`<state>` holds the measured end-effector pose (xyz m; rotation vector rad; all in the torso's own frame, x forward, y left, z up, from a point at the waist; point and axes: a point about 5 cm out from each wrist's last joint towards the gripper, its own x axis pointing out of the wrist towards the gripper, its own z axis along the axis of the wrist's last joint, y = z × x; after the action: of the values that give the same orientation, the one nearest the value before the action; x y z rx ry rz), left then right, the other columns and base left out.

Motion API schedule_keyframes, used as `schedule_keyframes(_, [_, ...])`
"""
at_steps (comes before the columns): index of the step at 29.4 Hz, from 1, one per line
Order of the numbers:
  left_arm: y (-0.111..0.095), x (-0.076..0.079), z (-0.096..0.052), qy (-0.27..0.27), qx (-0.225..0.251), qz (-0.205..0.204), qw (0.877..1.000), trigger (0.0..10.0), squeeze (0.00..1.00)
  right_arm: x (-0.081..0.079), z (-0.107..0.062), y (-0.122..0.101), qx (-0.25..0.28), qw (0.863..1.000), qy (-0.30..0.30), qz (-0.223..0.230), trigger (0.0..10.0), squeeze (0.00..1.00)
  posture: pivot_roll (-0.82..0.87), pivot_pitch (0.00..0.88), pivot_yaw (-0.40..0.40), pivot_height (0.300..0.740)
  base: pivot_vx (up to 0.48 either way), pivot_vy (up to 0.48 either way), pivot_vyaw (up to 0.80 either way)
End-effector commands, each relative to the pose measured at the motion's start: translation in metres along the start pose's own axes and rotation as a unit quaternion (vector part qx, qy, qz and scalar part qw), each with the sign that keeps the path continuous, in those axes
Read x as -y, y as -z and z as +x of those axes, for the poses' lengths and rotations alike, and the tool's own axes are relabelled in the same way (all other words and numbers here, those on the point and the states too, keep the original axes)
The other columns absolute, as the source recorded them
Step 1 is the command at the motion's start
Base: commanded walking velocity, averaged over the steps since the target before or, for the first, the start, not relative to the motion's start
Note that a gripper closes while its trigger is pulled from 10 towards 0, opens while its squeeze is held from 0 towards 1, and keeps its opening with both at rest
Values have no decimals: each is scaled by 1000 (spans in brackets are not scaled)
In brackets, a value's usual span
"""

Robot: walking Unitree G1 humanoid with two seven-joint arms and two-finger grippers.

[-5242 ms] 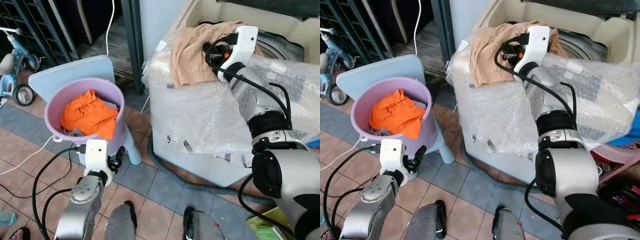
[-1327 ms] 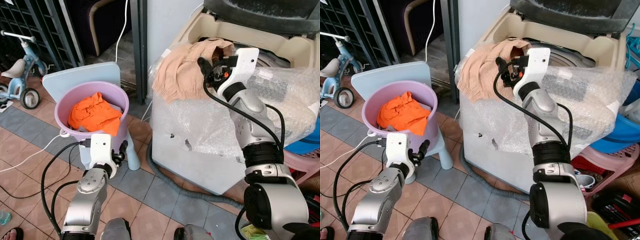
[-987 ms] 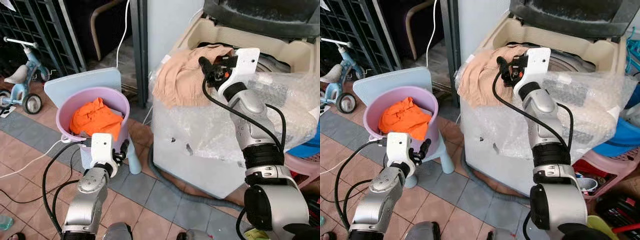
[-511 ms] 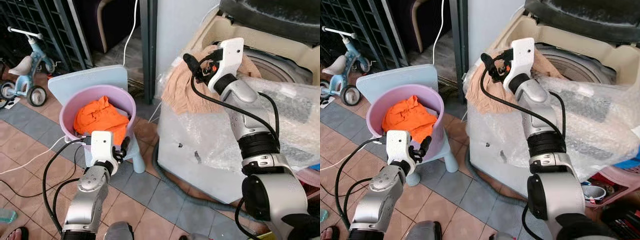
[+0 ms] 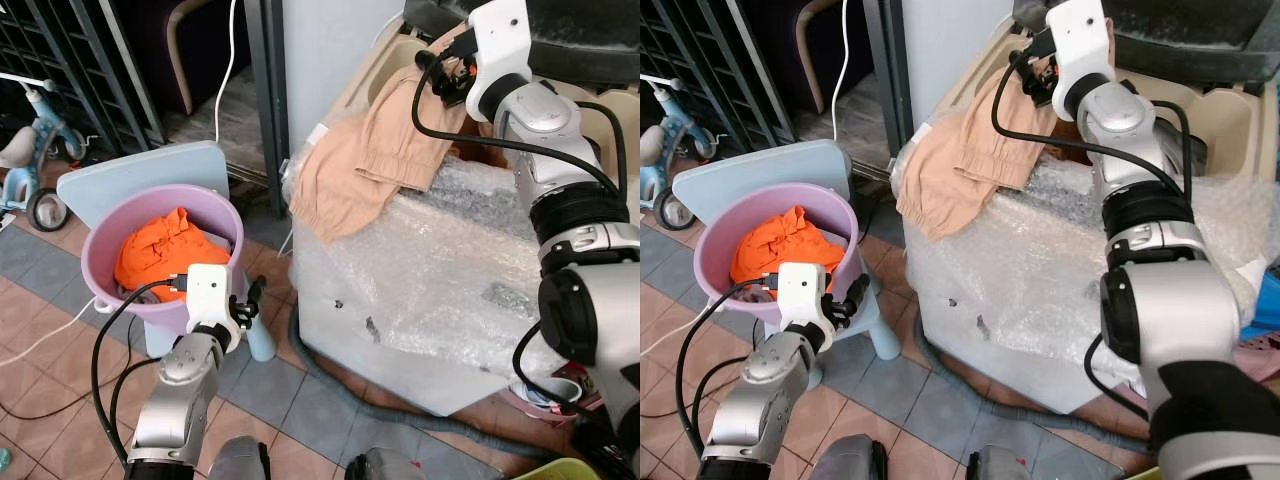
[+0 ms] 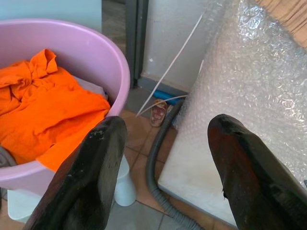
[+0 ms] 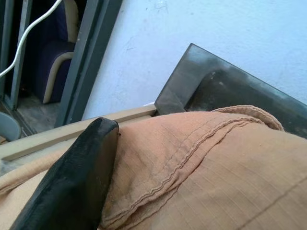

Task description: Clothes washing

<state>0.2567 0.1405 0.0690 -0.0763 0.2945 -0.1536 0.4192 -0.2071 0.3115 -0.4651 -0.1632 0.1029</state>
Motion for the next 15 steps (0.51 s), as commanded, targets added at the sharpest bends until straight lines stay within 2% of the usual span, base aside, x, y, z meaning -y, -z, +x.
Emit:
schedule_keyframes(1, [3,-1,-1,-5,-9,3,1000,10000,0,-2,-3,16,-59,996,-36,-57,10000,0,-25,62,0,740,0,0,0])
schedule_keyframes(2, [3,-1,-1,-6,-9,4,1000,10000,0,-5,-5,25,-87,990,-67,-85,10000,0,-25,62,0,740,0,0,0])
schedule_keyframes(3, [3,-1,-1,-6,-9,4,1000,10000,0,-5,-5,25,-87,990,-67,-85,10000,0,-25,62,0,740,0,0,0])
schedule_keyframes(4, [4,-1,-2,-6,-10,5,1000,10000,0,-8,-11,39,-119,969,-131,-174,10000,0,-27,66,1,740,0,0,0])
schedule_keyframes(5, [4,-1,-2,-6,-10,5,1000,10000,0,-8,-11,39,-119,969,-131,-174,10000,0,-27,66,1,740,0,0,0])
schedule_keyframes(6, [4,-1,-3,-7,-11,5,1000,10000,0,-4,-22,57,-153,931,-197,-266,10000,949,-27,67,2,740,0,0,0])
schedule_keyframes(7, [4,-1,-3,-8,-12,6,1000,10000,0,-2,-26,62,-164,920,-214,-283,10000,949,-27,67,2,740,0,0,0])
schedule_keyframes(8, [4,-1,-3,-8,-12,6,1000,10000,0,2,-29,66,-172,911,-227,-298,10000,1000,-31,69,6,740,0,0,0])
schedule_keyframes(9, [4,-1,-3,-7,-12,6,1000,10000,0,6,-32,68,-174,907,-227,-308,10000,1000,-36,68,8,740,0,0,0])
schedule_keyframes(14, [4,-1,-1,-5,-15,8,1000,10000,0,27,-40,68,-165,916,-201,-306,10000,1000,-37,68,10,740,0,0,0])
schedule_keyframes(15, [4,-2,-1,-5,-15,9,1000,10000,0,32,-40,59,-135,933,-196,-270,10000,1000,-37,69,9,740,0,0,0])
